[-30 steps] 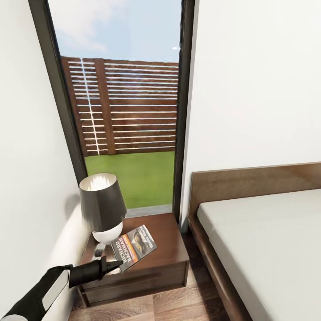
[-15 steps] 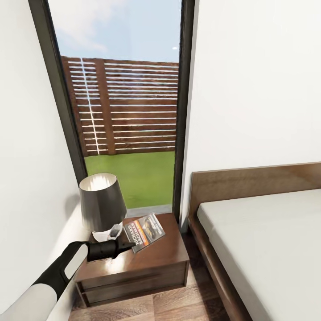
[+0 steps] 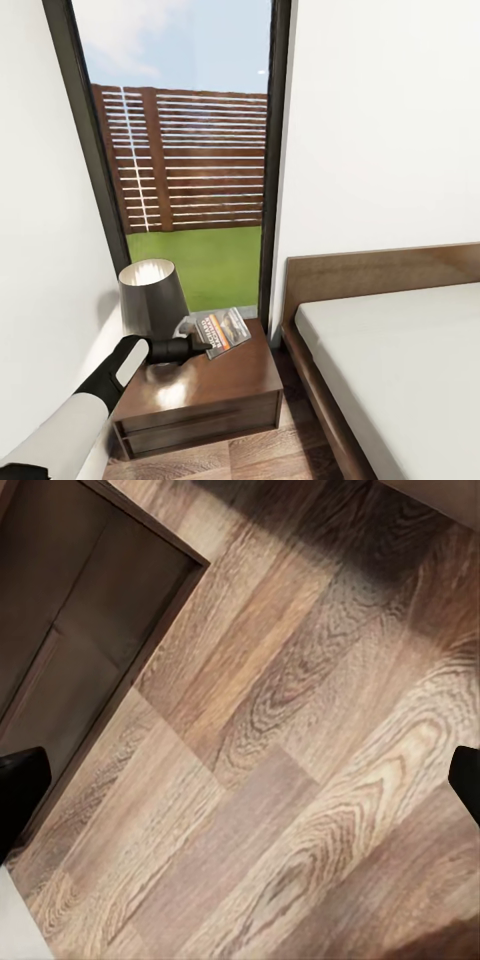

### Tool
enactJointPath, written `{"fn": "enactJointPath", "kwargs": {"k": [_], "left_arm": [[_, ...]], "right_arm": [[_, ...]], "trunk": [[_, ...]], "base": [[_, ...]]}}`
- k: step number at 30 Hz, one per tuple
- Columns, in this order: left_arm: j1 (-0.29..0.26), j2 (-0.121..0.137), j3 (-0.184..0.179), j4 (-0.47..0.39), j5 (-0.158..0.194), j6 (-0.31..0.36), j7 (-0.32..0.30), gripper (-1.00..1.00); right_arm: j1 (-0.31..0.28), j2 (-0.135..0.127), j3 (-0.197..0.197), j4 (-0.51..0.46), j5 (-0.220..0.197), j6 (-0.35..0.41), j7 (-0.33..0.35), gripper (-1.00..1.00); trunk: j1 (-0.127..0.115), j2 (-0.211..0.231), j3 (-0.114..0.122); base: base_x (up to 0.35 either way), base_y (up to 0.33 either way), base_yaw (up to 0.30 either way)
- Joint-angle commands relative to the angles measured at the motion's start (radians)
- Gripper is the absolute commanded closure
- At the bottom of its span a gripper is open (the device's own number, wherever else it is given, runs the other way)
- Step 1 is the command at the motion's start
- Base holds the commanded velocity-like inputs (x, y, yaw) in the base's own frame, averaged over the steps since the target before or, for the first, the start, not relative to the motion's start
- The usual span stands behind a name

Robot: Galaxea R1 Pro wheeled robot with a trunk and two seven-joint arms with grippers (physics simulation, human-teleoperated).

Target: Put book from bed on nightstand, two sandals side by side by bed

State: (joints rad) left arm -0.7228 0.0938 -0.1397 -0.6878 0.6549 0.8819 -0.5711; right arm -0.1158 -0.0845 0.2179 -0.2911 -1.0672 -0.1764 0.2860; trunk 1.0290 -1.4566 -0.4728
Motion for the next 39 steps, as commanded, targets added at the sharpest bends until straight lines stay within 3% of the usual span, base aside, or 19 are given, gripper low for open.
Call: {"fn": "enactJointPath", "kwargs": {"k": [1,6,11,18,39], "left_arm": [[-0.007,-0.006,-0.003,0.004,-0.001,0.005,0.009,1.0],[-0.066,-0.048,-0.003,0.076,-0.001,0.013,0.08,1.0],[-0.112,-0.064,-0.003,0.159,-0.002,0.007,0.103,1.0],[-0.133,-0.064,-0.003,0.198,-0.004,-0.002,0.11,1.0],[-0.136,-0.057,-0.002,0.194,-0.003,-0.004,0.101,1.0]], "right_arm": [[-0.001,-0.001,0.008,0.001,-0.01,-0.004,0.003,-1.0],[-0.001,0.0,0.005,0.001,-0.013,-0.006,0.002,-1.0],[-0.001,0.0,0.003,0.001,-0.014,-0.009,0.002,-1.0],[-0.001,0.0,0.006,0.001,-0.01,-0.01,0.003,-1.0],[-0.001,-0.004,0.003,0.001,-0.016,-0.008,0.039,-1.0]], "trunk": [[0.0,-0.001,-0.001],[0.0,-0.001,-0.001],[0.0,-0.001,-0.001],[0.0,-0.001,-0.001],[0.0,-0.001,-0.001]], "base": [[0.0,0.0,0.0],[0.0,0.0,0.0],[0.0,0.0,0.0],[0.0,0.0,0.0],[0.0,0.0,0.0]]}}
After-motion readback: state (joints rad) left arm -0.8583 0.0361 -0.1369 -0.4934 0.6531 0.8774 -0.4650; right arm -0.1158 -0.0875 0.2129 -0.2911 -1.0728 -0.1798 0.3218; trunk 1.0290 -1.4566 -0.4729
